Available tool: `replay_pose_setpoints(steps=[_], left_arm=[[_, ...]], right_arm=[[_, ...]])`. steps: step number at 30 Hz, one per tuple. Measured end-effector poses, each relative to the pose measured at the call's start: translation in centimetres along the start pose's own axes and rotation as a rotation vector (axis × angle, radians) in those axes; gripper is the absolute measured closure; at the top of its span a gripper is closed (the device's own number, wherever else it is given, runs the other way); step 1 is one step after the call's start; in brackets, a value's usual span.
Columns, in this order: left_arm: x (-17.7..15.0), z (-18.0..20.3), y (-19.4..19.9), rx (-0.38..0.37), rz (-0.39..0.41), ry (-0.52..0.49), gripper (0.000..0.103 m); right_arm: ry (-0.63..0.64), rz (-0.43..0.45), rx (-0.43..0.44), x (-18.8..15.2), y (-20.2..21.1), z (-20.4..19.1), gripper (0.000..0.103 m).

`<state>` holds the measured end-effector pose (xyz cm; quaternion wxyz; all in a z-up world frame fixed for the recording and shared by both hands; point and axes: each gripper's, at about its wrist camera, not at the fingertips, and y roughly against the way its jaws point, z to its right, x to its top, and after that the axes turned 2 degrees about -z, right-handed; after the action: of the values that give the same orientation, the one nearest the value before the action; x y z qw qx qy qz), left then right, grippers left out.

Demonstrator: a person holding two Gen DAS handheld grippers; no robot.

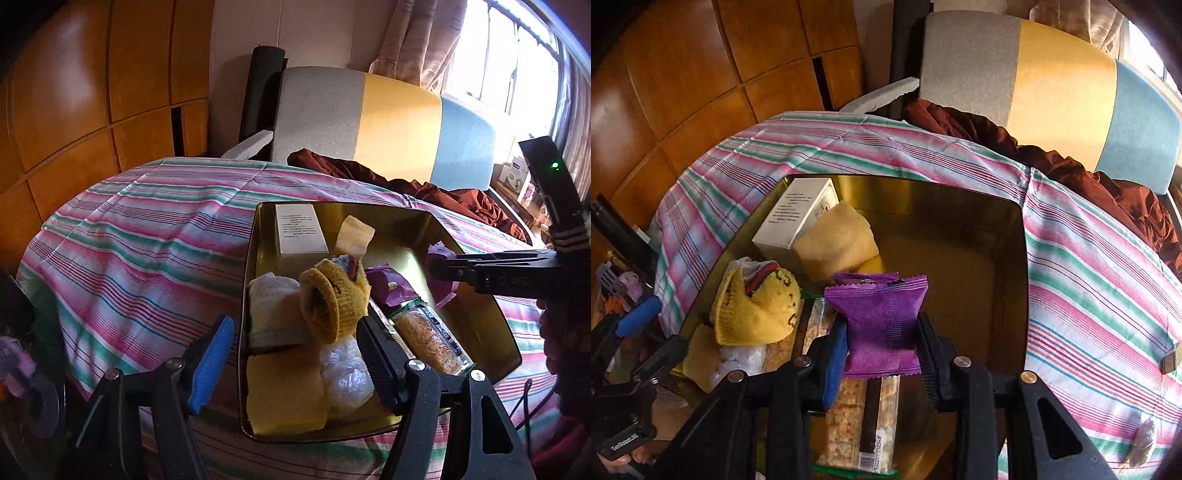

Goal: Organize objects
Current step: 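Carry the purple bag into the gold tray and open the right gripper, then move both grippers back over the remaining items on the sheet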

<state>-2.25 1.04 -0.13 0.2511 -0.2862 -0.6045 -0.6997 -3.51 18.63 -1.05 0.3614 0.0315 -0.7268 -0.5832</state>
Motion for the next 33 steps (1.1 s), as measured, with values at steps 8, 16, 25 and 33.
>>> replay_pose_setpoints(steps=[8, 16, 25, 33], left_arm=[[-0.2, -1.3, 0.4, 0.021, 0.012, 0.019, 0.032], [-0.3, -1.0, 0.2, 0.019, 0.006, 0.011, 0.032], [-0.5, 0.1, 0.7, 0.019, 0.011, -0.017, 0.031], [-0.4, 1.6, 1.4, 0.012, 0.022, -0.057, 0.028]], right_arm=[[-0.034, -0.044, -0.061, -0.3, -2.7, 0.7, 0.058], [-0.010, 0.002, -0.099, -1.5, -0.8, 0.8, 0.020], [-0.046, 0.095, -0.156, -3.1, 3.5, 3.1, 0.017], [-0.172, 0.158, -0.273, -5.0, 7.7, 9.6, 0.015]])
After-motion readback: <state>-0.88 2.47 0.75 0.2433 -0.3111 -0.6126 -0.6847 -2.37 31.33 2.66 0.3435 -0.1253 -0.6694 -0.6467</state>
